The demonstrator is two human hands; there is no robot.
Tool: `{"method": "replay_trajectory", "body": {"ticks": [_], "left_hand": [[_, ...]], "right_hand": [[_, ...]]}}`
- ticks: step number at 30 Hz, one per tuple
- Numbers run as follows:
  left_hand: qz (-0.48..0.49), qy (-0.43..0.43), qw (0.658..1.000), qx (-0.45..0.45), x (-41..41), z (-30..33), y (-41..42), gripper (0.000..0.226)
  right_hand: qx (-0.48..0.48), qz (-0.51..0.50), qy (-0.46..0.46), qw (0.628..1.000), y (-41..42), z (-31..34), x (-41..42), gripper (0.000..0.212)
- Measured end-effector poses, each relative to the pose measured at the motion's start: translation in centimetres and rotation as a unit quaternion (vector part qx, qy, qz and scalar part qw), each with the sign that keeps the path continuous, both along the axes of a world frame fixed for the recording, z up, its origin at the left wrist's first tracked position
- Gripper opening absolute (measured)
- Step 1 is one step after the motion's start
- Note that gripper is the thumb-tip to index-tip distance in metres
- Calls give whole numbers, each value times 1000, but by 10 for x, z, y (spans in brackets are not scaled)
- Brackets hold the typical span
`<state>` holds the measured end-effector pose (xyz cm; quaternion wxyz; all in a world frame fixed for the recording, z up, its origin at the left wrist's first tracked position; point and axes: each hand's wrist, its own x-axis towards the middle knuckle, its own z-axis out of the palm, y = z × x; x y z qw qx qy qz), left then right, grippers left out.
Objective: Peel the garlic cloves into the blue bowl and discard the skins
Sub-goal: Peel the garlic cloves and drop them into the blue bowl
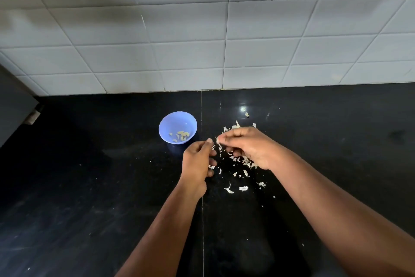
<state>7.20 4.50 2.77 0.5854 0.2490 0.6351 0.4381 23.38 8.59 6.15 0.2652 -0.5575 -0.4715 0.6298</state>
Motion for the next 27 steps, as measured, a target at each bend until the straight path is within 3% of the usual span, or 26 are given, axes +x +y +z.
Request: {"method": "replay_trajectory", "body": {"ticks": [3, 7, 12, 16, 27], "left_hand": [[-21, -147, 989, 4, 6, 9, -3, 20], [-21, -183, 983, 2, 12, 17, 0, 16], [-13, -177, 984, -30, 18, 19, 4, 16], [-18, -170, 985, -26, 23, 23, 4, 19], [-14, -215, 976, -46, 27, 26, 2, 7]], "right_hand": [[-13, -51, 92, 994, -5, -2, 3, 19], [19, -100, 109, 989, -18, -8, 0, 19], [163, -122, 18, 979, -30, -16, -1, 15], [222, -112, -53, 967, -34, -18, 1, 19], [362, -129, -134, 914, -41, -18, 4, 17]]}}
